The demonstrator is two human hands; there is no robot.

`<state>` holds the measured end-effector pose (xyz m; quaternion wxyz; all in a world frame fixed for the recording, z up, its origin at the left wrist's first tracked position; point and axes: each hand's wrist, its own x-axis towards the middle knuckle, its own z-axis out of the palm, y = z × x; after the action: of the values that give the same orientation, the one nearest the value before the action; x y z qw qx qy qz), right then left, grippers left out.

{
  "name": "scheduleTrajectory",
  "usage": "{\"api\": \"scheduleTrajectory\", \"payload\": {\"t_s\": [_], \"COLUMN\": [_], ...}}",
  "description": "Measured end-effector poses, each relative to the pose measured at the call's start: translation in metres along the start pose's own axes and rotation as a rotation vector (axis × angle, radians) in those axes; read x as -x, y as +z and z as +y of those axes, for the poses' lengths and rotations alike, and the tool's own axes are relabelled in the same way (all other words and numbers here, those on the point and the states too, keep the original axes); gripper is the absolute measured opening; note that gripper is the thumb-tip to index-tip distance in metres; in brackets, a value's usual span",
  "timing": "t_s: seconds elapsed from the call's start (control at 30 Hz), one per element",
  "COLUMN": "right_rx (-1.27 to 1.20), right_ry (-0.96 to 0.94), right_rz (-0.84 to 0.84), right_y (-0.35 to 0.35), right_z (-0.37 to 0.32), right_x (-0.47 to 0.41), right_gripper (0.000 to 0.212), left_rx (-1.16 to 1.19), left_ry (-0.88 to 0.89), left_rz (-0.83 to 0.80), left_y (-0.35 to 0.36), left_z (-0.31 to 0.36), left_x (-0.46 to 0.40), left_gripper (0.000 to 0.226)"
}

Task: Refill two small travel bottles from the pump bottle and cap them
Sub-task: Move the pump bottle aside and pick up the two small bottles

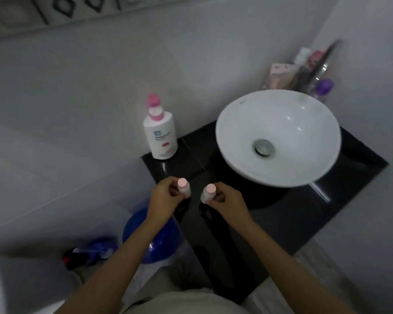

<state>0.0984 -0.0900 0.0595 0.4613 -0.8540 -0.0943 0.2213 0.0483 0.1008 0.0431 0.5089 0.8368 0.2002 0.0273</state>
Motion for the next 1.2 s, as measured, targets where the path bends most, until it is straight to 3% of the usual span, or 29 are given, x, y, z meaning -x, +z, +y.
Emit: {"api": "scheduleTrajectory", "payload": {"t_s": [0.17, 0.33, 0.67, 1.2], "right_rx": [0.025, 0.053, 0.146, 0.190], "right_ry": [-0.075, -0.085, -0.021, 0.028], "right_rz": [-0.066, -0.093, -0.115, -0.108], "right_y": [0.018, 0.043, 0.061, 0.059], "right_z": [-0.045, -0.066, -0.052, -0.045], "right_x": [-0.070, -0.126, -0.162, -0.165], "right_gripper": [0.024, 0.022, 0.016, 0.030], "left_rx": [0.055, 0.069, 0.075, 0.090], "left_ry": [-0.076, -0.158, -0.204, -0.231], "left_rz": [0.214, 0.302, 0.309, 0.316], "left_y": [-0.018, -0.020, -0.008, -0.003], "left_z": [0.004, -0.005, -0.024, -0.031], "left_x": [-0.044, -0.082, -0.101, -0.089], "left_gripper": [0.026, 0.019, 0.019, 0.037]}}
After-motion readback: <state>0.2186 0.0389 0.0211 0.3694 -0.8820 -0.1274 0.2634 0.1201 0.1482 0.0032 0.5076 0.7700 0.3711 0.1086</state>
